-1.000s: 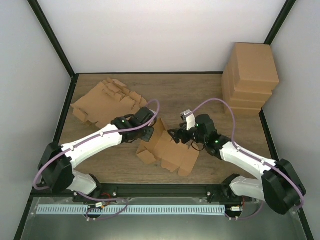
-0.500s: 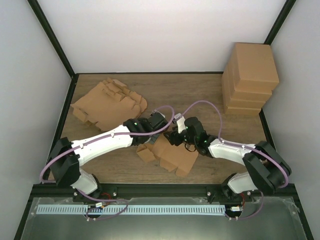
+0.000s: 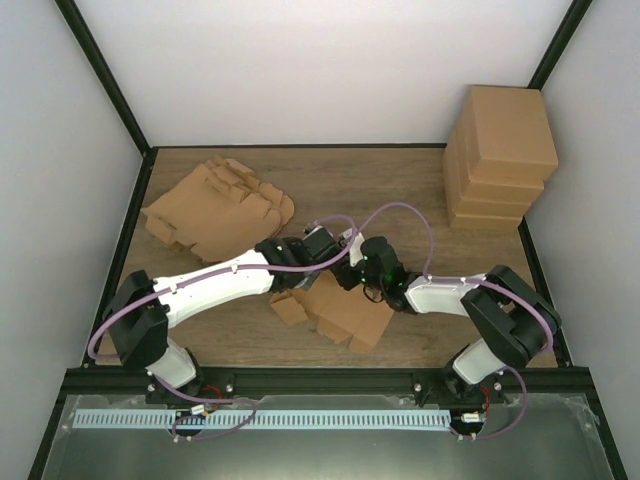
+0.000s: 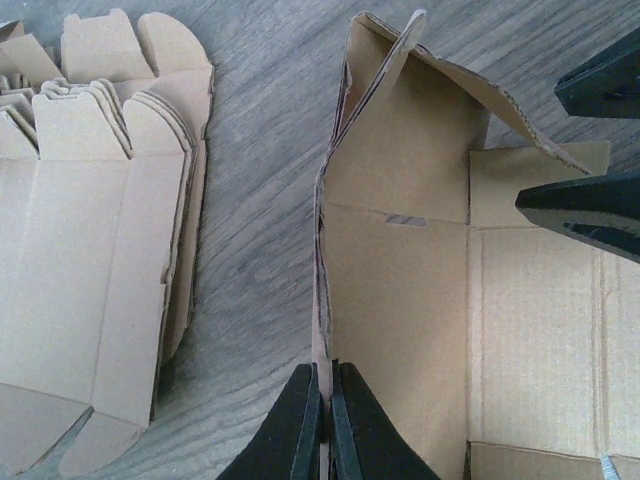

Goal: Fold the paper box

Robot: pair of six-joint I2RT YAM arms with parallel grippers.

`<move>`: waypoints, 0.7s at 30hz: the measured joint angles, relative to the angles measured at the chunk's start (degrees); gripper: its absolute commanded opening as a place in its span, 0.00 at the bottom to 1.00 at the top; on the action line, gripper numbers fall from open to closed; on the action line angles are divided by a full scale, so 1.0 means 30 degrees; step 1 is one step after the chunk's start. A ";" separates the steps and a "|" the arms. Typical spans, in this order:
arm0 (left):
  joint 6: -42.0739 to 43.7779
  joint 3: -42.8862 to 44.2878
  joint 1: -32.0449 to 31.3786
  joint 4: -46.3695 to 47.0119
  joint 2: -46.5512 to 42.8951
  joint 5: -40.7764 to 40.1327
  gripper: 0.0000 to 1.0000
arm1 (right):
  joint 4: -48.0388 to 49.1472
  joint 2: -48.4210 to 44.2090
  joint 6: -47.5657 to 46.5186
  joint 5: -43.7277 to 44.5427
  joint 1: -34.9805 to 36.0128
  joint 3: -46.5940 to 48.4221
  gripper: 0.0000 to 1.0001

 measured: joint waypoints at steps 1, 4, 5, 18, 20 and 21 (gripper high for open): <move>0.0000 0.0000 0.0000 -0.0007 0.0051 0.0000 0.04 | 0.0109 0.0073 -0.0007 0.0029 0.0044 0.0000 0.40; -0.0007 0.0000 0.0000 -0.0007 0.0189 0.0022 0.04 | 0.0590 0.0117 -0.0058 0.0131 0.0219 0.0000 0.31; -0.0015 0.0000 0.0000 -0.0007 0.0233 0.0029 0.05 | 0.0794 0.0117 -0.0036 0.0226 0.0284 0.0000 0.28; -0.1020 0.0036 0.0517 0.0896 -0.0372 0.4634 0.37 | 0.2535 -0.1734 -0.1027 0.1173 0.0525 -0.2025 0.01; -0.1195 0.0036 0.1013 0.1282 -0.0721 0.5923 0.44 | 0.2725 -0.2361 -0.1115 0.1231 0.0532 -0.2550 0.01; -0.1304 0.0036 0.1129 0.1421 -0.0874 0.6579 0.49 | 0.2812 -0.2703 -0.1166 0.1275 0.0539 -0.2805 0.01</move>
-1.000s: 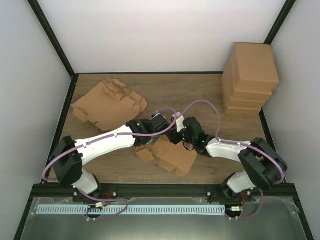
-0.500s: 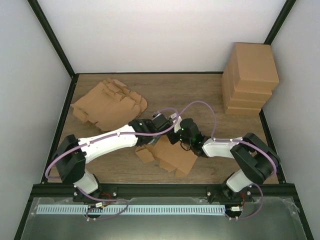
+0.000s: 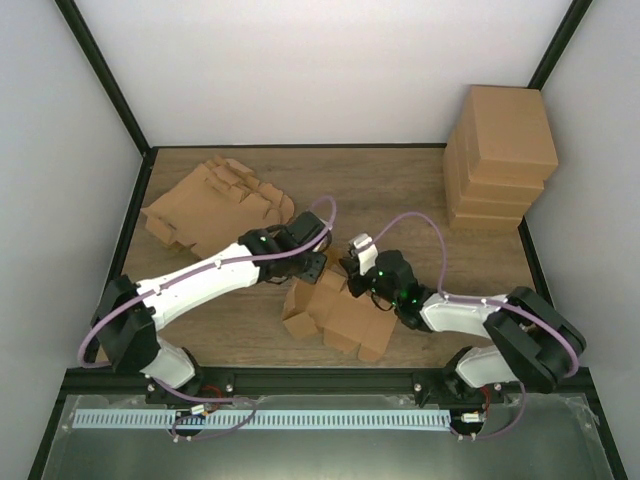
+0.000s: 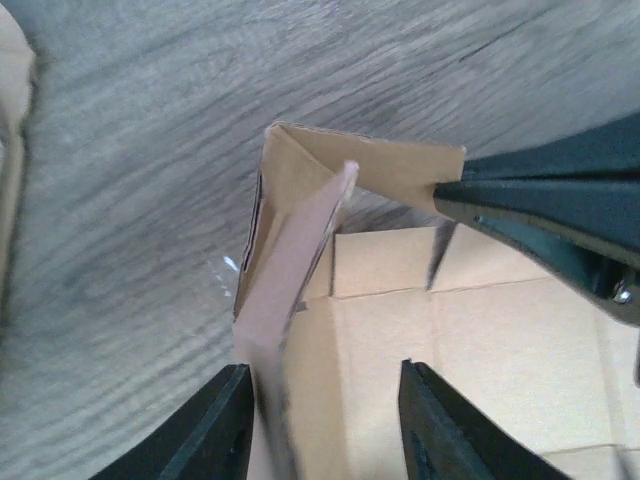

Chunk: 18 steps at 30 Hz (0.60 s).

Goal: Fold the paper box

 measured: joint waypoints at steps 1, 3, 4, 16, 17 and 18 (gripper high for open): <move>0.0000 0.0000 0.0386 0.0095 -0.0153 0.0466 0.55 | 0.0007 -0.0240 -0.0022 0.0051 0.0007 -0.0160 0.01; -0.0240 0.0000 0.0962 0.0240 -0.0488 0.1756 0.71 | 0.0073 -0.0852 -0.0117 0.0109 0.0007 -0.0546 0.01; -0.0335 0.0000 0.1268 0.0299 -0.0721 0.2521 0.80 | 0.0087 -0.1246 -0.0175 0.0131 0.0007 -0.0780 0.01; -0.2098 -0.1829 0.9216 0.2900 -0.6018 1.2517 0.86 | 0.0175 -0.3774 -0.0765 0.0408 0.0007 -0.2259 0.01; -0.2259 -0.2404 0.9726 0.3191 -0.6054 1.3238 0.86 | 0.0175 -0.3832 -0.0816 0.0444 0.0007 -0.2266 0.01; -0.2412 -0.3067 1.0083 0.3504 -0.6011 1.3886 0.86 | 0.0175 -0.3869 -0.0852 0.0481 0.0007 -0.2266 0.01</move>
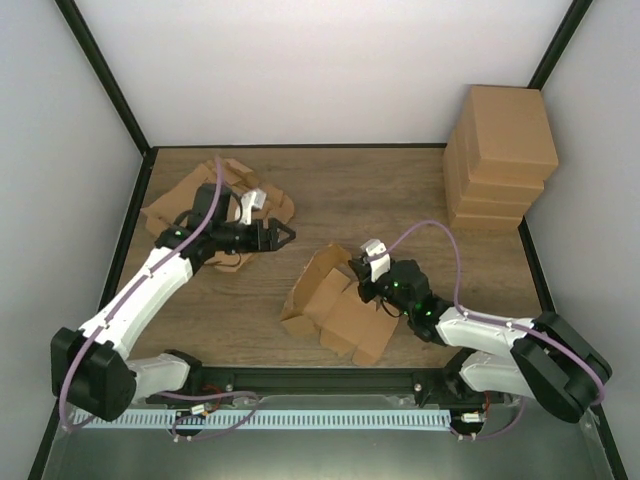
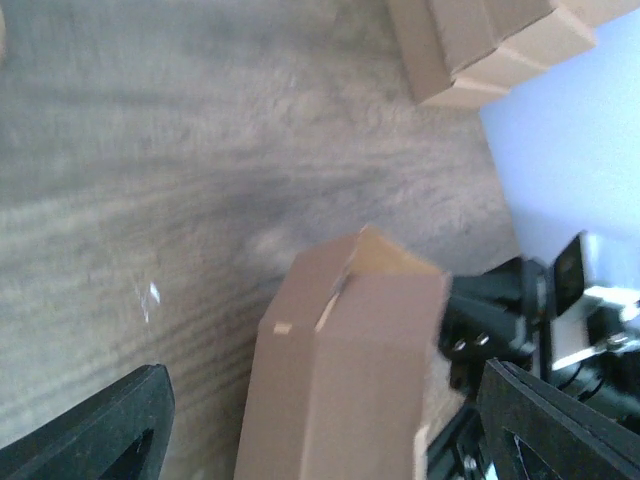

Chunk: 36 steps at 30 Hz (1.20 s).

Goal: Fold the paper box

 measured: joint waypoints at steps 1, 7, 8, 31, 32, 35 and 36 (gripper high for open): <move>-0.0219 -0.0750 0.0262 0.0342 0.0073 0.0576 0.86 | 0.0000 -0.0036 -0.0022 0.0051 0.0000 0.0000 0.01; -0.1989 -0.5093 0.0430 0.2674 0.0102 0.3410 0.84 | 0.0015 -0.0168 -0.0007 0.0284 0.0000 -0.0262 0.01; -0.2310 -0.5479 0.0328 0.3060 0.0066 0.3672 0.83 | 0.0029 -0.0168 0.0000 0.0291 0.0000 -0.0277 0.01; -0.3082 -0.6040 -0.2506 0.6251 0.1348 0.4911 0.78 | 0.0401 -0.0160 0.0248 0.0306 0.0000 -0.0495 0.01; -0.3089 -0.6040 -0.2506 0.6346 0.1348 0.4983 0.76 | 0.0423 -0.0160 0.0284 0.0306 0.0000 -0.0495 0.01; -0.3162 -0.6040 -0.2506 0.6484 0.1362 0.5158 0.75 | 0.0452 -0.0160 0.0321 0.0306 0.0000 -0.0495 0.01; -0.3177 -0.6040 -0.2506 0.6521 0.1384 0.5217 0.75 | 0.0452 -0.0160 0.0357 0.0306 0.0000 -0.0495 0.01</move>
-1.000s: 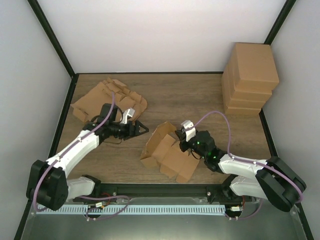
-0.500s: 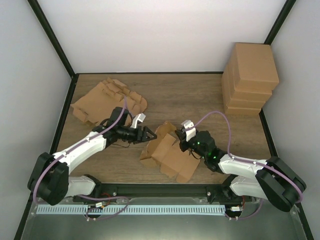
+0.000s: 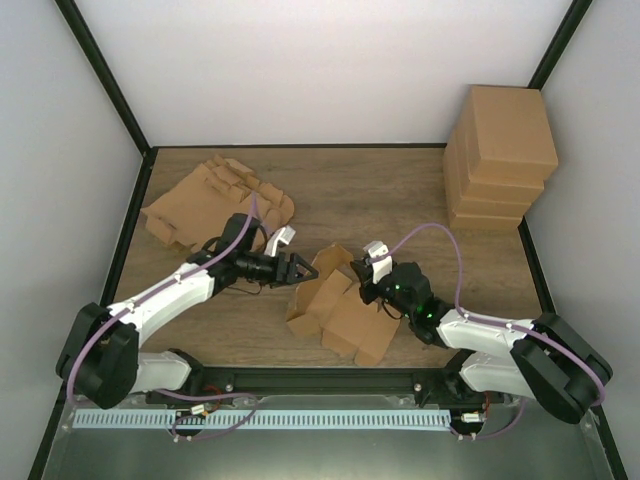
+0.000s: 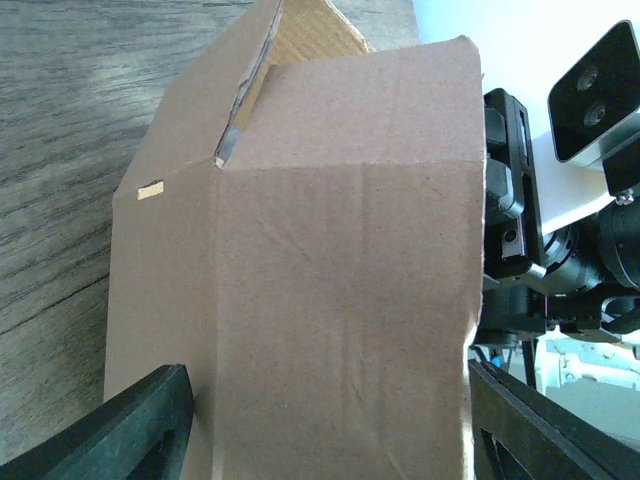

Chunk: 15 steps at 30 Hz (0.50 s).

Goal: Fold the paper box

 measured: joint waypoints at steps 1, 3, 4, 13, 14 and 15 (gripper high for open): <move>0.0000 0.0000 0.0000 0.0022 0.0029 0.0036 0.75 | 0.0007 0.0000 0.0015 0.0000 0.0000 0.0000 0.01; 0.0000 0.0000 -0.0007 0.0066 0.0131 0.0051 0.73 | 0.0029 0.0000 0.0029 -0.0007 0.0000 0.0000 0.01; -0.0007 0.0000 -0.0022 0.0066 0.0189 0.0051 0.72 | 0.0058 0.0000 0.0044 -0.0015 0.0000 0.0000 0.01; 0.0459 0.1290 -0.1865 -0.1326 0.1348 -0.1872 0.63 | 0.0321 0.0000 0.0466 -0.0044 0.0000 -0.0073 0.08; 0.0568 0.1698 -0.2244 -0.1661 0.1486 -0.2331 0.62 | 0.0357 0.0000 0.0539 -0.0044 0.0000 -0.0073 0.09; 0.0678 0.2062 -0.2579 -0.1945 0.1581 -0.2798 0.60 | 0.0401 0.0000 0.0576 -0.0044 0.0007 -0.0073 0.13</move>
